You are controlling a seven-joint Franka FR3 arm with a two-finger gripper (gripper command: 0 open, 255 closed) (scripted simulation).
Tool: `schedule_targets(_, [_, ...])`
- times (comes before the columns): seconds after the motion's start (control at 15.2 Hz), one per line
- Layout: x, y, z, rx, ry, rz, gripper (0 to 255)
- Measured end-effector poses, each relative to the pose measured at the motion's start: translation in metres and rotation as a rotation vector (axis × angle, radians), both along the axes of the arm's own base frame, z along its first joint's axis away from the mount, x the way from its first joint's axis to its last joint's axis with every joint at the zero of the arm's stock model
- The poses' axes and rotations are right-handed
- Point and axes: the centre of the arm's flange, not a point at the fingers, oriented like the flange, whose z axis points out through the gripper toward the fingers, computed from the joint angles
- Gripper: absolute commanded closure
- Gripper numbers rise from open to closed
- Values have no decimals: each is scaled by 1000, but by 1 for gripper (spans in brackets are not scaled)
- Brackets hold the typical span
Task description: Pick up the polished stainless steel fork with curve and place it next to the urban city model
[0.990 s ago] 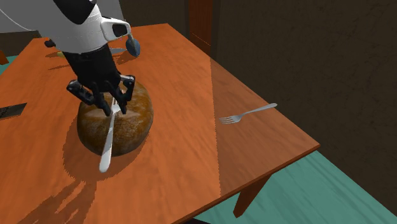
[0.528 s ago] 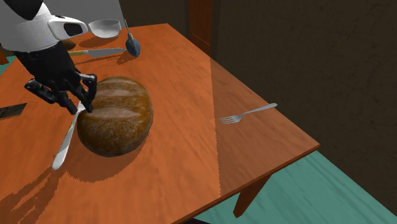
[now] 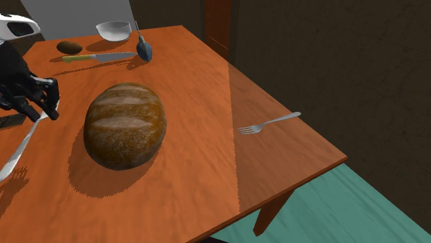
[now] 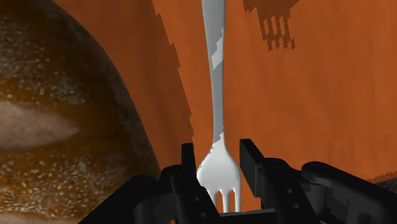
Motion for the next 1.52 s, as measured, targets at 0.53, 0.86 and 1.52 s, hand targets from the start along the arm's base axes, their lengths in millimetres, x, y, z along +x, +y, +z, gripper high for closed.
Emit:
schedule_targets(0.53, [-17, 83, -8, 0, 0, -1, 255])
schedule_targets(0.86, [-18, 86, -34, 0, 0, -2, 255])
schedule_targets(1.52, [-18, 85, -77, 0, 0, -2, 255])
